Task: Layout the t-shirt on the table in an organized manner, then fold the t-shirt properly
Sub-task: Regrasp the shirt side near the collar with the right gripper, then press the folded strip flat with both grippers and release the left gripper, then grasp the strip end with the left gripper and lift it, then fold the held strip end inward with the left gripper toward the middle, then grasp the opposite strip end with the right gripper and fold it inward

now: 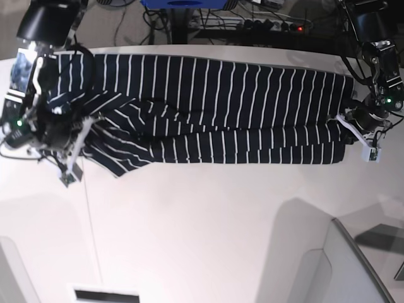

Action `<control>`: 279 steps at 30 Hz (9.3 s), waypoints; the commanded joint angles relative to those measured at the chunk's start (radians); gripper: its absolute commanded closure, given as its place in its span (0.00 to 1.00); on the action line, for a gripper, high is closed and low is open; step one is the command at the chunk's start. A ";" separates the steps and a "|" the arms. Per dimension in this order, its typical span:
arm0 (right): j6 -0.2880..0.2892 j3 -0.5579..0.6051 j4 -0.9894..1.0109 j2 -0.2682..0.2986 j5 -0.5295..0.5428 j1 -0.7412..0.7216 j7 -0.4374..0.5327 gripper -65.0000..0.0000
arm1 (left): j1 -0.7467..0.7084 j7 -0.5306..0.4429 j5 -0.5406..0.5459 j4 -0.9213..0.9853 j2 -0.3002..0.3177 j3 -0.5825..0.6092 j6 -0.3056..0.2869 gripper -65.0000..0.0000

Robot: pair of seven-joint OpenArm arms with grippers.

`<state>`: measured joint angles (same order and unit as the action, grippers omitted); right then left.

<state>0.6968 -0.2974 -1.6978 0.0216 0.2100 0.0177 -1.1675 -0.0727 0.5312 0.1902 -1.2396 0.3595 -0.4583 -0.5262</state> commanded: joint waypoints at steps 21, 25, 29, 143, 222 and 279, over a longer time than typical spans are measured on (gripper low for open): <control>0.001 -0.010 -0.120 -0.048 0.177 0.252 0.060 1.00 | 0.017 -0.023 -0.148 -0.021 -0.021 -0.004 0.001 1.00; 0.001 -0.012 -0.069 -0.048 0.177 0.252 0.062 1.00 | 0.021 -0.023 -0.142 -0.021 -0.021 -0.004 0.001 1.00; 0.001 -0.013 -0.055 -0.048 0.177 0.252 0.062 0.83 | 0.023 -0.024 -0.142 -0.021 -0.021 -0.006 0.001 1.00; 0.001 -0.242 0.055 -0.038 0.177 0.229 0.137 0.33 | -0.121 -0.001 -0.240 -0.443 -0.302 -0.049 -0.065 1.00; 0.001 -0.242 0.064 -0.019 0.177 0.196 0.136 0.33 | -0.098 0.007 -0.337 -0.409 -0.334 0.389 0.188 1.00; 0.001 0.132 0.048 -0.012 0.174 -0.046 0.136 0.33 | -0.252 0.005 -0.335 -0.457 -0.308 0.232 0.237 1.00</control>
<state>0.6930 -0.1696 -1.6371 0.0109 0.3645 -0.0128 -1.0485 -0.3355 0.5621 -0.1532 -1.6783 0.0517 -0.2291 -0.2874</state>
